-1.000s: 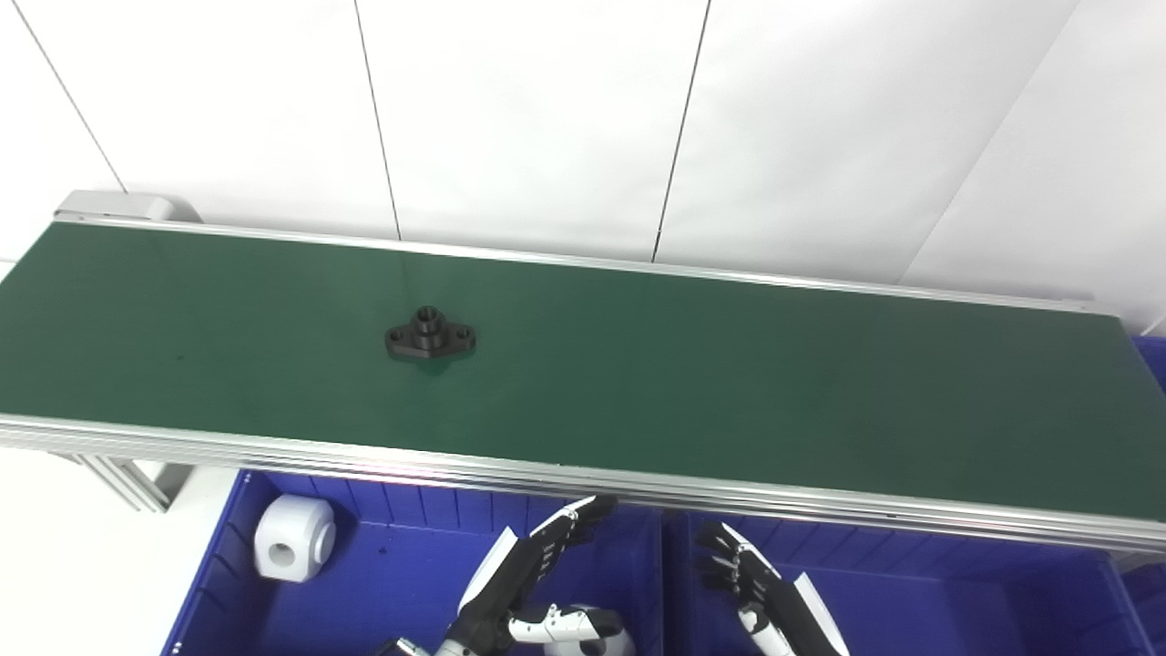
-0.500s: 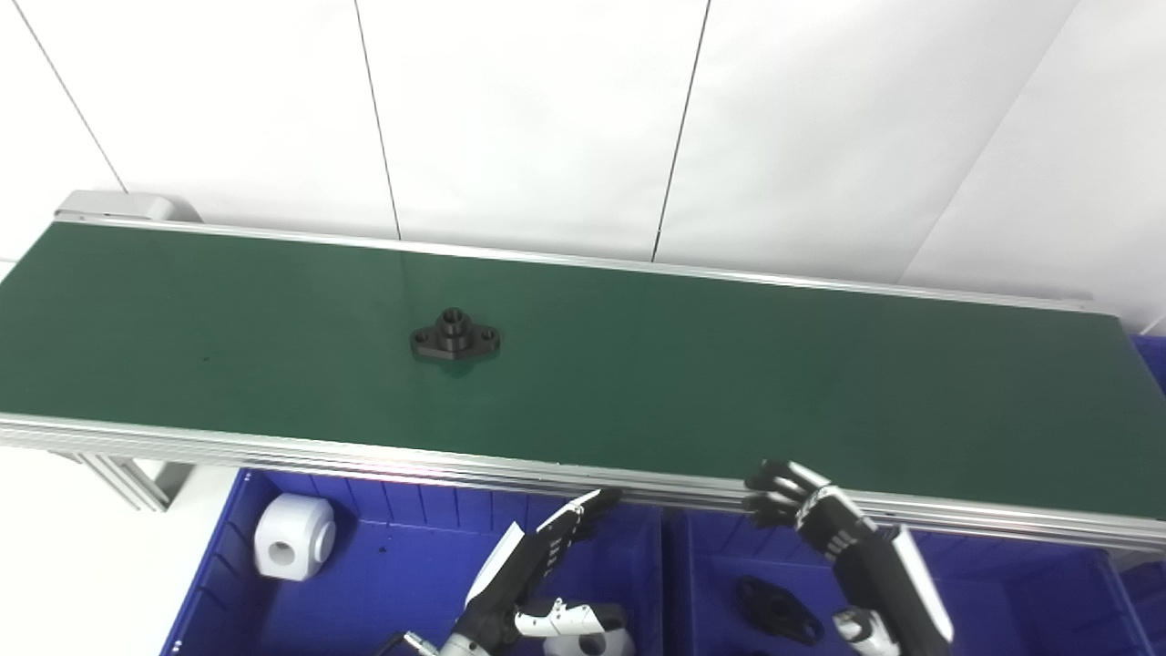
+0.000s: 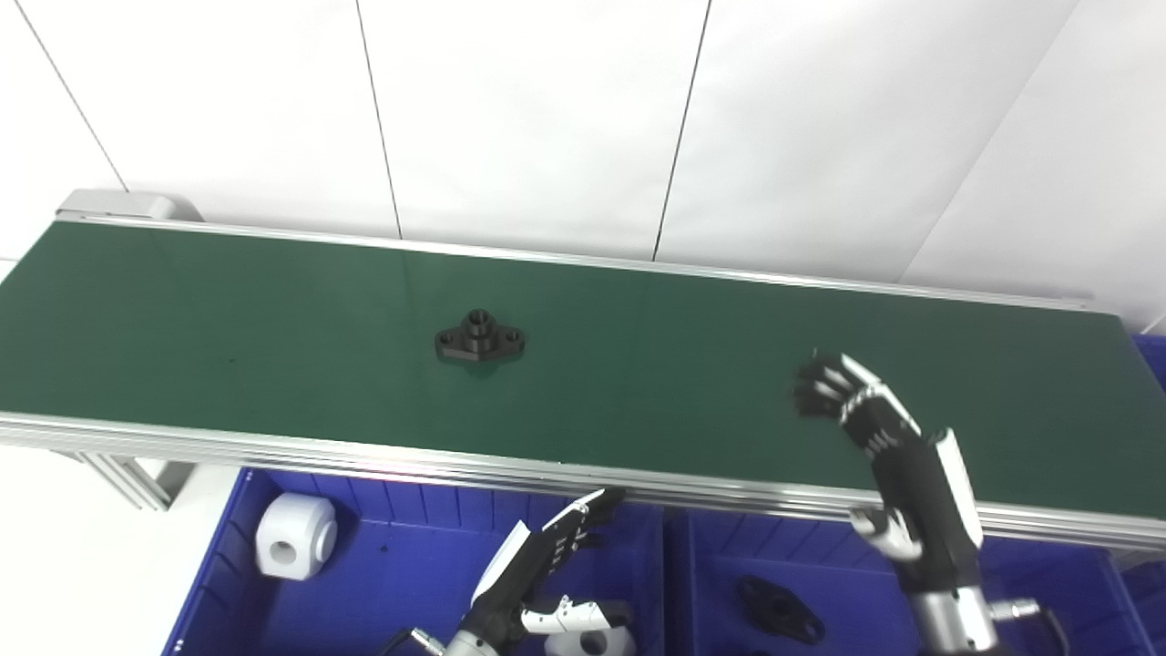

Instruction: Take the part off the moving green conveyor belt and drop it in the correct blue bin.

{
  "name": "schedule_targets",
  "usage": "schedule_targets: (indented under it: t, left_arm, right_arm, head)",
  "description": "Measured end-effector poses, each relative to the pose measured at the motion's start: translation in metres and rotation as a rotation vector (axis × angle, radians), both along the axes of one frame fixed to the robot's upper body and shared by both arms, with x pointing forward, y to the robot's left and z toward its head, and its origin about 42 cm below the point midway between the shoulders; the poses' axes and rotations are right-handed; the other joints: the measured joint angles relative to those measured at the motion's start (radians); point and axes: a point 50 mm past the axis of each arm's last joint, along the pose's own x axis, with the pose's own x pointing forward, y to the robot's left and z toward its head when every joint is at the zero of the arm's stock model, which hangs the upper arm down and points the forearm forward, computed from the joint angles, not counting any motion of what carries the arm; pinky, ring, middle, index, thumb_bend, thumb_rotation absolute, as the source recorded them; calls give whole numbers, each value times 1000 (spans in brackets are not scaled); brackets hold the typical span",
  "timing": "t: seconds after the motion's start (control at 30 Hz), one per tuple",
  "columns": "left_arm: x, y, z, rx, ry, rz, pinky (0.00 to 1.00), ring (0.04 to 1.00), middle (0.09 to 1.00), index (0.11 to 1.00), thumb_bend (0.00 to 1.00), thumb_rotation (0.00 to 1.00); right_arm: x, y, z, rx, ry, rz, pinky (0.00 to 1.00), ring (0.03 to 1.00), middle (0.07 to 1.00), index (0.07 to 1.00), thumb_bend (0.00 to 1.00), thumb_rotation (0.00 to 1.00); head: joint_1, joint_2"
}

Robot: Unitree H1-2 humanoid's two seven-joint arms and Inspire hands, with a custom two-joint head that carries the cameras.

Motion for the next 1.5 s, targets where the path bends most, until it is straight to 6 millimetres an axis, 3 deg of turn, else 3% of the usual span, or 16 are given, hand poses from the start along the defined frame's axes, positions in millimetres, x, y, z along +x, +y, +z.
schedule_targets:
  t: [0.13, 0.3, 0.5, 0.7, 0.87, 1.07, 1.5]
  left_arm:
    - [0, 0, 0, 0, 0, -3, 852, 910, 917, 881, 948, 562]
    - [0, -1, 0, 1, -3, -8, 874, 907, 910, 876, 941, 557]
    - [0, -2, 1, 1, -3, -12, 891, 922, 917, 876, 947, 570]
    - [0, -3, 1, 0, -7, -17, 883, 927, 924, 876, 954, 575]
    - [0, -5, 2, 1, -9, -20, 875, 937, 935, 883, 947, 581]
    - [-1, -6, 2, 6, -14, -18, 885, 935, 922, 885, 934, 574]
    - [-1, -9, 3, 9, -22, -26, 871, 935, 927, 889, 939, 572]
  right_arm:
    - [29, -1, 12, -119, -52, -37, 698, 781, 860, 865, 891, 769]
    - [73, 23, 42, -255, -86, -95, 651, 765, 875, 868, 871, 623]
    - [117, 50, 48, -372, -5, -134, 615, 759, 876, 860, 916, 661]
    - [148, 71, 54, -466, 23, -146, 635, 777, 877, 859, 906, 653]
    - [165, 87, 51, -552, 41, -149, 664, 815, 873, 852, 913, 634]
    - [182, 104, 44, -695, 66, -135, 638, 775, 854, 848, 947, 591]
    - [207, 104, 28, -842, 123, -129, 648, 793, 846, 839, 952, 573]
  head:
    - [-12, 6]
    - [-17, 6]
    - [-15, 6]
    - [-11, 6]
    - [-8, 6]
    - [-6, 6]
    - [3, 6]
